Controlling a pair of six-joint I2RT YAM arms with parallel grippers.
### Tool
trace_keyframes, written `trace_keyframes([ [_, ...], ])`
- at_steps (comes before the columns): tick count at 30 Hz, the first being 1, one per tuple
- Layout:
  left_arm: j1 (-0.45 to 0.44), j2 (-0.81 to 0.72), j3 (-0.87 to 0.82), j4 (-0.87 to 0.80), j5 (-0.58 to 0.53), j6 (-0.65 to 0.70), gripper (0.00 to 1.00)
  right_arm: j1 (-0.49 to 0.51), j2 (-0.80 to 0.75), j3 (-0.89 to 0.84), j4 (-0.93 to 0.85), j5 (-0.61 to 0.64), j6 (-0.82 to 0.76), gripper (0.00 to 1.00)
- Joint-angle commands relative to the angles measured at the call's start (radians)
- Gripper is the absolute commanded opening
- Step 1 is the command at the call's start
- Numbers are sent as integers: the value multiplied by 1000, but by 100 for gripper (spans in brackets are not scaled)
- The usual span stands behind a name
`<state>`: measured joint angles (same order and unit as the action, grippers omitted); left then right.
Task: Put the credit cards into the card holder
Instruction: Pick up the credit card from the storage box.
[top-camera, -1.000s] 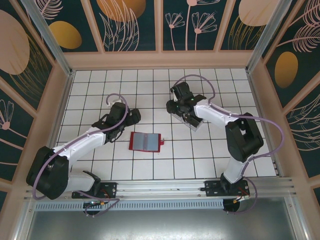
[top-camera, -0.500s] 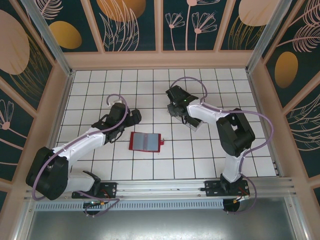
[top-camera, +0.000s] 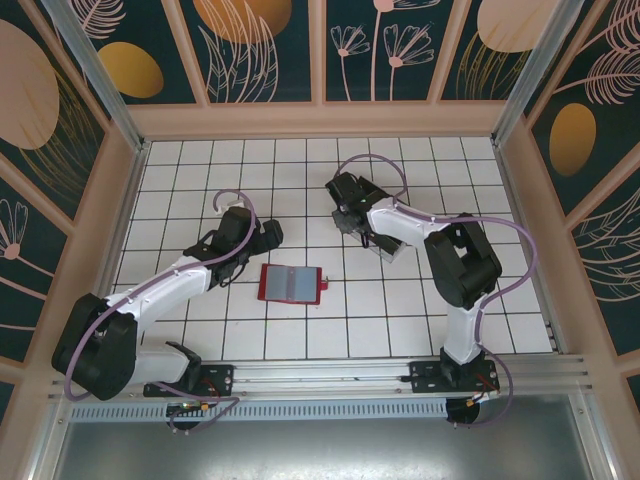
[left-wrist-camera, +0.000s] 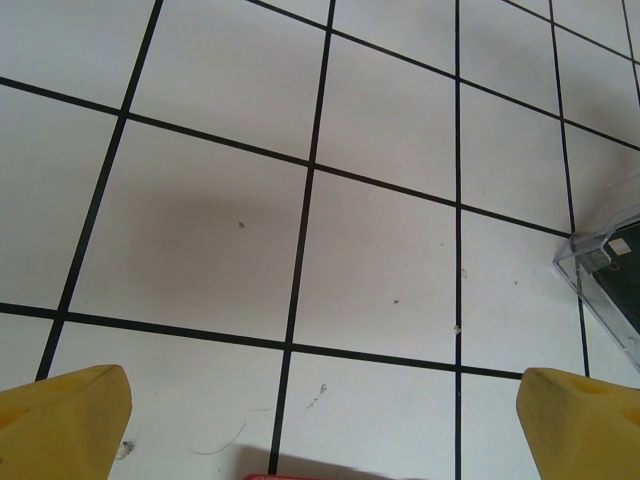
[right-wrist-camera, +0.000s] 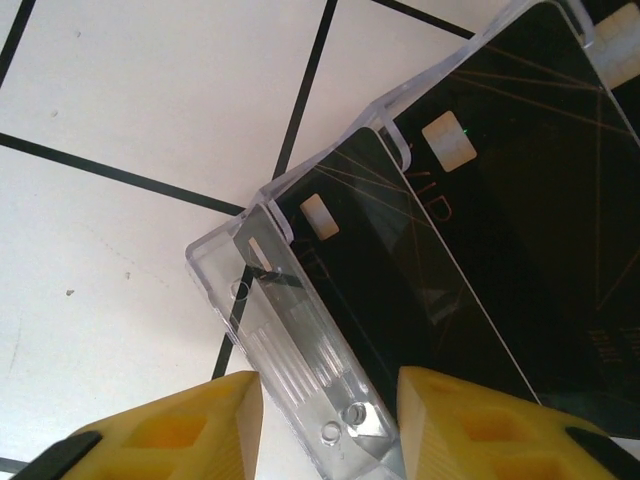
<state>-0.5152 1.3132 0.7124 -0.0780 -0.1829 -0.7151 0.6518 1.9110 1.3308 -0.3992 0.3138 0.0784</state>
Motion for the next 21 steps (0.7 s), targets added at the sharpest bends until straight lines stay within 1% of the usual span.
trace_keyframes([
  [1, 7, -11, -17, 21, 12, -3, 98, 21, 16, 26, -29, 1, -17, 38],
  [7, 8, -6, -18, 26, 14, -3, 98, 31, 1, 24, -23, -19, -16, 31],
  [16, 7, -3, -21, 32, 22, -9, 99, 29, 23, 33, -35, 36, -34, 31],
  [21, 7, -2, -24, 35, 23, -14, 99, 29, 32, 32, -35, 42, -42, 31],
])
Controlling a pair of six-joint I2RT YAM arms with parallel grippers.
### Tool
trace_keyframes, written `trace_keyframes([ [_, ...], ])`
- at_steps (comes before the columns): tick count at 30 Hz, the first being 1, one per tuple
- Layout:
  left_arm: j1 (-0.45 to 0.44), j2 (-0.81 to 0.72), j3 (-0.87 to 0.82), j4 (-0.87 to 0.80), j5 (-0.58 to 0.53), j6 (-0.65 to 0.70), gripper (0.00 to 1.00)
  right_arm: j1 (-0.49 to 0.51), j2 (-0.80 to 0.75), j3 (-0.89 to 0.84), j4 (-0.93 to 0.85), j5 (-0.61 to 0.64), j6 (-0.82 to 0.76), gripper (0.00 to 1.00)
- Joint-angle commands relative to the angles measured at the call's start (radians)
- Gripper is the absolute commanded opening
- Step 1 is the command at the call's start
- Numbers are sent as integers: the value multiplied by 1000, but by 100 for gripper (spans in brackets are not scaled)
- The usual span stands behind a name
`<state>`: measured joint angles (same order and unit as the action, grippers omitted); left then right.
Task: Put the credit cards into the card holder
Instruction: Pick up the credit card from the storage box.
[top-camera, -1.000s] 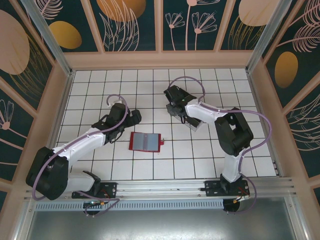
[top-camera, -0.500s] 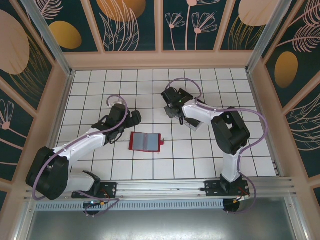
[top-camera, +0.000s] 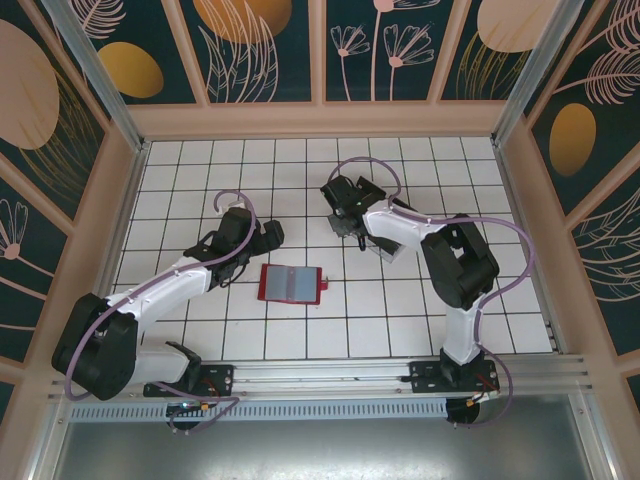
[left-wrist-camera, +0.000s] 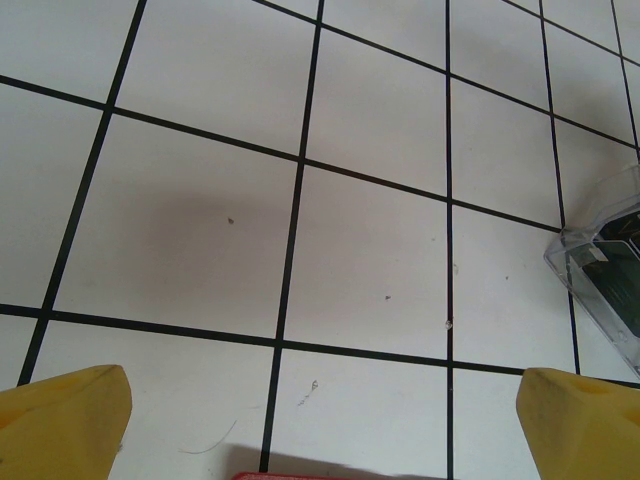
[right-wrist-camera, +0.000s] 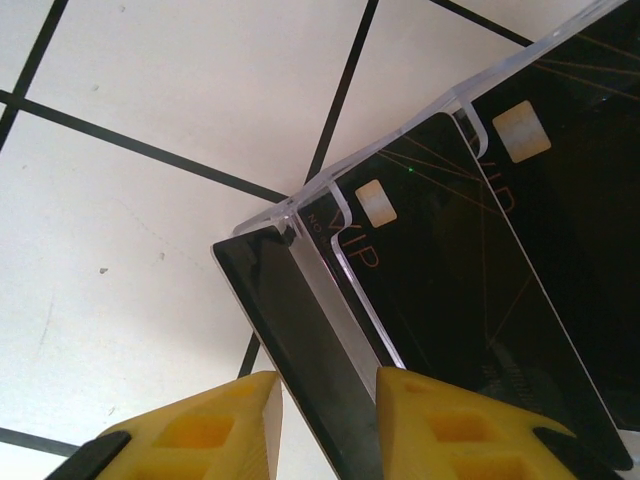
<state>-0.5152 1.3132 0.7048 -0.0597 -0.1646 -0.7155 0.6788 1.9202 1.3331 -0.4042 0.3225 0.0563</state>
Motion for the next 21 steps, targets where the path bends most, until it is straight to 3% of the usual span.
trace_keyframes([
  [1, 7, -2, -16, 18, 6, -13, 99, 2, 23, 30, -30, 33, -20, 31],
  [7, 7, -1, -16, 20, 7, -17, 98, 2, 41, 32, -33, 31, -28, 25],
  [16, 7, 1, -16, 21, 10, -17, 98, 2, 35, 61, -52, 28, -43, 3],
  [21, 7, 4, -13, 21, 16, -18, 99, 3, 22, 91, -70, 34, -62, 0],
])
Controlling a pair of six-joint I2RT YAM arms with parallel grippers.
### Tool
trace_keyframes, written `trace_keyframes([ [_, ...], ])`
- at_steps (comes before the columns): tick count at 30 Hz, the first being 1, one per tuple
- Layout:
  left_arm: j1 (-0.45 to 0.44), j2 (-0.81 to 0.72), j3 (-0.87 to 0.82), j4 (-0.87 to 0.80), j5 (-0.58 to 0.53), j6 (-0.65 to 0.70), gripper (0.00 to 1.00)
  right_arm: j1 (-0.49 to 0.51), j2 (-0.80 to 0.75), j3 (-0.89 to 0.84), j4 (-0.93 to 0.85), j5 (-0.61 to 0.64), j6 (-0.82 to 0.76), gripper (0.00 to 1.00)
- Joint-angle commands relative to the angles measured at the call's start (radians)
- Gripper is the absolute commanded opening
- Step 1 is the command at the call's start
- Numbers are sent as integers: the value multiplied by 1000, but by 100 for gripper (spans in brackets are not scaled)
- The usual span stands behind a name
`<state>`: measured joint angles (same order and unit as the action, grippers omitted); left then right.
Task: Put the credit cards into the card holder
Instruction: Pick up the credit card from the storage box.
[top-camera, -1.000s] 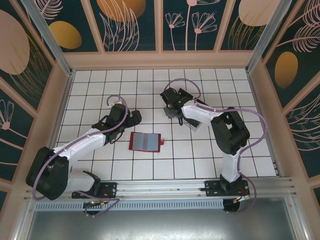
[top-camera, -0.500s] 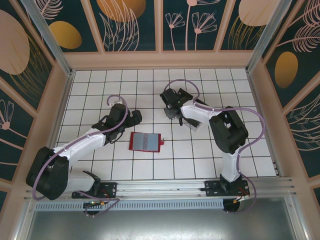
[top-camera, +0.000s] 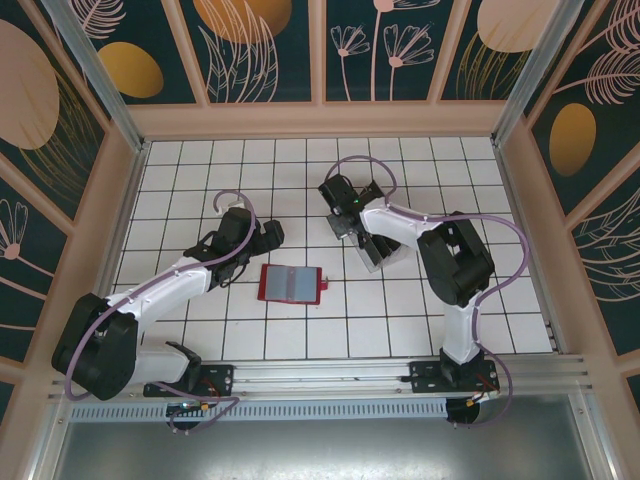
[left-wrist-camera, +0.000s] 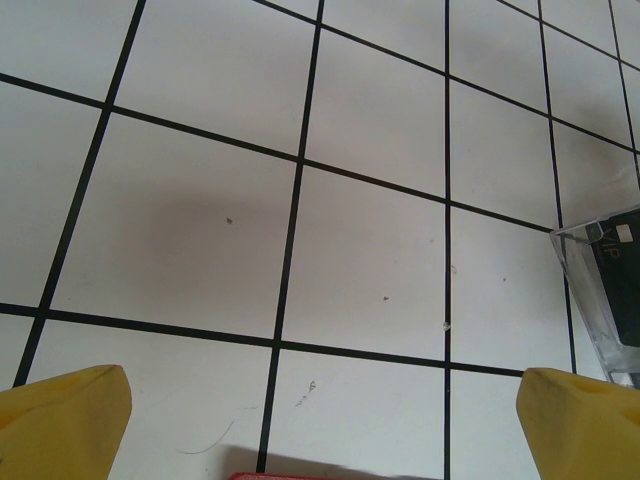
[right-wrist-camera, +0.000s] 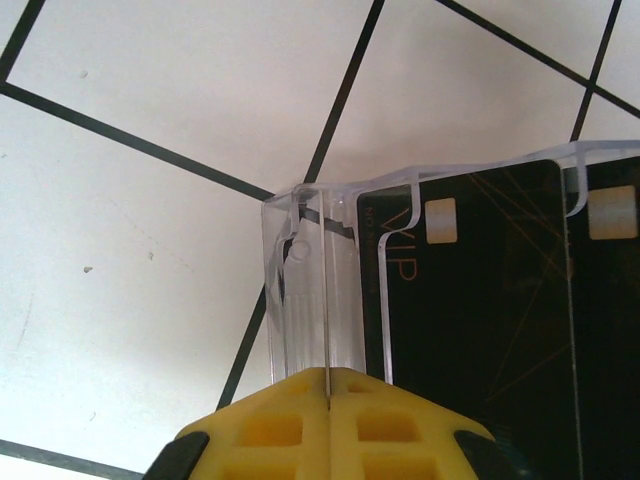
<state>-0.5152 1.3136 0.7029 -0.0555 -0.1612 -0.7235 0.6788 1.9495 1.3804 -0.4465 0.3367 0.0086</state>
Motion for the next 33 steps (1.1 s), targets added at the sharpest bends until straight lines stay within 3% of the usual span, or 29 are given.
trace_keyframes([
  [1, 7, 5, -10, 17, 12, -10, 98, 4, -11, 48, -30, 22, -18, 0],
  [11, 8, 13, -8, 17, 14, -5, 99, 50, -103, 138, -67, 39, 3, 0],
  [17, 7, -4, -20, 5, -14, -13, 99, 143, -154, 144, -64, -32, 124, 0],
  [24, 8, -79, -67, -21, -109, -59, 98, 237, -295, -109, 198, -171, 492, 0],
  [33, 8, -157, -111, -49, -147, -80, 99, 310, -429, -454, 537, -164, 861, 0],
])
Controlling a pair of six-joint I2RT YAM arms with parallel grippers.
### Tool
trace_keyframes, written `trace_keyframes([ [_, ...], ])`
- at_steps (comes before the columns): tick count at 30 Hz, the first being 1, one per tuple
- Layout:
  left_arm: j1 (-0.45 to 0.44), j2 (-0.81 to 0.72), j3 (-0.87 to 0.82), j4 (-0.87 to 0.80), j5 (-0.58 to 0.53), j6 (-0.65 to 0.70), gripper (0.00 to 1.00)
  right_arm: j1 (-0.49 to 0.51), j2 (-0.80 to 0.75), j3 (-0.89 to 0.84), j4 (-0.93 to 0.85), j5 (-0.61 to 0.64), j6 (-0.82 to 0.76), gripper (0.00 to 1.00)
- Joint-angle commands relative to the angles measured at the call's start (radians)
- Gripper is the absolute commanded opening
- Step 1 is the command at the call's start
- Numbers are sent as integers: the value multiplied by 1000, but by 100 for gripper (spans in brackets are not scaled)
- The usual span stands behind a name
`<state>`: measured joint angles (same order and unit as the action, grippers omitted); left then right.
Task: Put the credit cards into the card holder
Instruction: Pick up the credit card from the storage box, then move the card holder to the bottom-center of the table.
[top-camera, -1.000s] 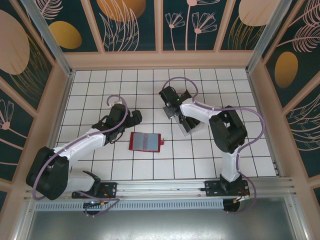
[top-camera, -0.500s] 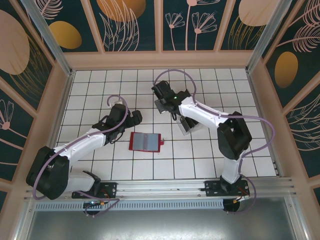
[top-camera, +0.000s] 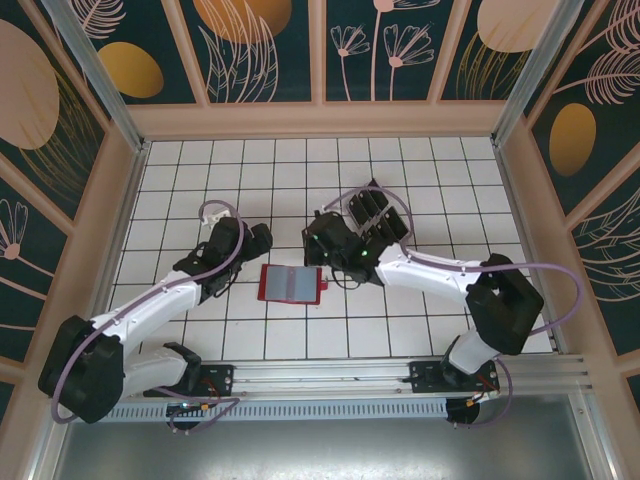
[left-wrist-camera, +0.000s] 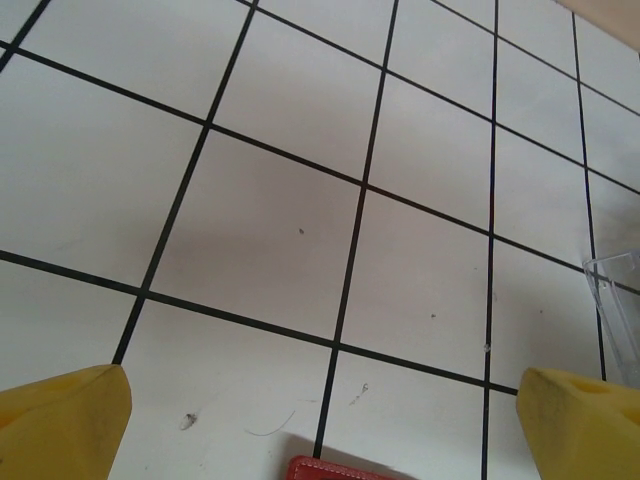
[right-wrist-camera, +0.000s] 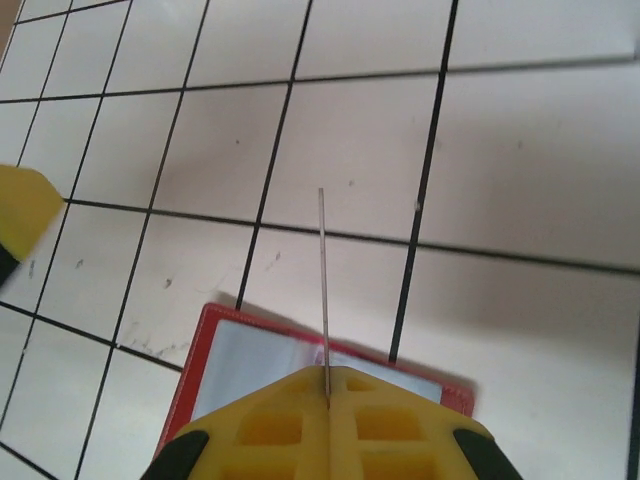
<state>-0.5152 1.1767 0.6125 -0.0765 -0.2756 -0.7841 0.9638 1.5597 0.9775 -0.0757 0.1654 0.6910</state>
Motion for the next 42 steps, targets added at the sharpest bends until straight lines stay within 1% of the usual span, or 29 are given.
trace_keyframes([
  [1, 8, -23, -24, -28, -33, -21, 98, 31, -41, -68, 179, 8, 198, 0],
  [5, 7, -25, -38, -25, -23, -24, 99, 61, -29, -112, 227, 6, 253, 0],
  [11, 7, -25, -43, -22, -15, -24, 98, 109, 23, -127, 243, 17, 294, 0],
  [18, 8, -28, -43, -24, -16, -21, 99, 146, 72, -125, 222, 33, 304, 0],
  [26, 7, -22, -43, -23, -11, -18, 98, 164, 102, -176, 209, 38, 314, 0],
  [32, 8, -22, -46, -27, 4, -16, 99, 150, 103, -209, 194, 31, 259, 0],
  [35, 7, -24, -46, -32, 14, -14, 98, 123, 96, -219, 173, 24, 202, 0],
  [42, 7, -27, -50, -28, 55, -4, 98, 27, 60, -239, 135, -11, 81, 0],
])
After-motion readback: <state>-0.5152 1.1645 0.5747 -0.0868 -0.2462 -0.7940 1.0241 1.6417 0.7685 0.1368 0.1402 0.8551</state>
